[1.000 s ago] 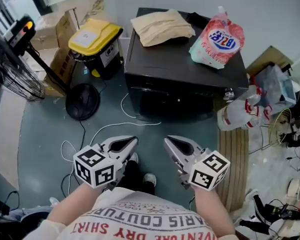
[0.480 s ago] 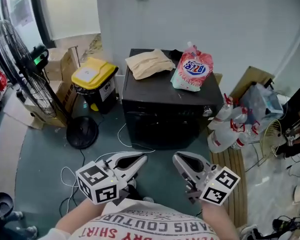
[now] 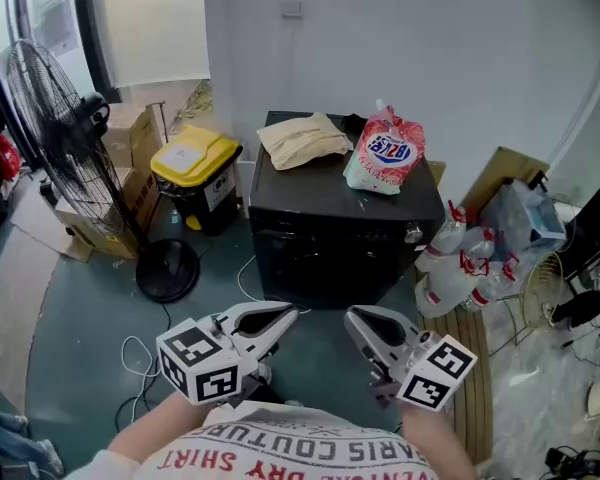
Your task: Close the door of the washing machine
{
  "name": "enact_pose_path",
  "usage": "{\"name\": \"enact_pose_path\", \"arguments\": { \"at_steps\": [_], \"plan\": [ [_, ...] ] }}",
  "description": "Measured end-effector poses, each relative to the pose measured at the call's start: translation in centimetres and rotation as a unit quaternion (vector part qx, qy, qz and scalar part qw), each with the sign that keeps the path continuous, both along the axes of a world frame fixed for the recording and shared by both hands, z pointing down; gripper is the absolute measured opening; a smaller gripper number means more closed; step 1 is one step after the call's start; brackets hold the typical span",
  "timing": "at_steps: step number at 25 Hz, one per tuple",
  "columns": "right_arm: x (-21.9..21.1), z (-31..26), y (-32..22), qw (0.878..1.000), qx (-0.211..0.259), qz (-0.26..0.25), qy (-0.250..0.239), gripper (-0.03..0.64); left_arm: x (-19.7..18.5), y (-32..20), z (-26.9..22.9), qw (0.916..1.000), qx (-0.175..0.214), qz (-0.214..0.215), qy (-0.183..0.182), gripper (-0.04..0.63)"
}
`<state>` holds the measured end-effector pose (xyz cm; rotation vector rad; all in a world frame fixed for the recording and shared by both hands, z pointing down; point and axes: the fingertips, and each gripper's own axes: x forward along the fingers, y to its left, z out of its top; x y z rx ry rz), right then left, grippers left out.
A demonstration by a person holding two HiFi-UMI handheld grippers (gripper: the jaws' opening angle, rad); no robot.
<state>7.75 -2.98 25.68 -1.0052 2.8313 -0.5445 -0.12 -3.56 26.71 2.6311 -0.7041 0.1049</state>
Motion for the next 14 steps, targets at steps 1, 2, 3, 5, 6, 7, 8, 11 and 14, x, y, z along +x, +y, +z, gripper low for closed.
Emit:
{"name": "enact_pose_path", "arguments": {
  "at_steps": [1, 2, 3, 5, 6, 7, 8, 11, 14],
  "plan": [
    [0.0, 0.1, 0.0, 1.0, -0.001, -0.001, -0.001, 0.02, 0.0, 0.0, 0.0, 1.0, -0.001, -0.001, -0.001, 0.028],
    [0.0, 0.2, 0.1, 1.0, -0.003, -0.002, -0.002, 0.02, 0.0, 0.1, 0.1, 1.0, -0.002, -0.001, -0.003, 0.028],
    [0.0, 0.3, 0.2, 1.0, -0.005, -0.003, -0.001, 0.02, 0.0, 0.2, 0.3, 1.0, -0.003, -0.001, -0.005, 0.028],
    [0.1, 0.5, 0.4, 1.0, -0.007, -0.003, -0.001, 0.02, 0.2, 0.4, 0.4, 1.0, -0.004, 0.0, -0.006, 0.028],
    [0.1, 0.6, 0.4, 1.0, -0.008, -0.003, -0.001, 0.02, 0.3, 0.5, 0.4, 1.0, -0.004, 0.002, -0.006, 0.028],
    [0.1, 0.7, 0.4, 1.0, -0.008, -0.003, 0.0, 0.02, 0.4, 0.6, 0.5, 1.0, -0.004, 0.004, -0.005, 0.028],
    [0.1, 0.8, 0.4, 1.0, -0.009, -0.003, 0.0, 0.02, 0.5, 0.6, 0.5, 1.0, -0.003, 0.006, -0.006, 0.028],
    [0.2, 1.1, 0.3, 1.0, -0.011, -0.001, 0.001, 0.02, 0.6, 0.4, 0.7, 0.9999, -0.001, 0.009, -0.011, 0.028],
    [0.5, 1.3, 0.2, 1.0, -0.015, 0.003, -0.001, 0.02, 0.7, 0.3, 0.9, 0.9998, -0.003, 0.011, -0.016, 0.028]
  ]
}}
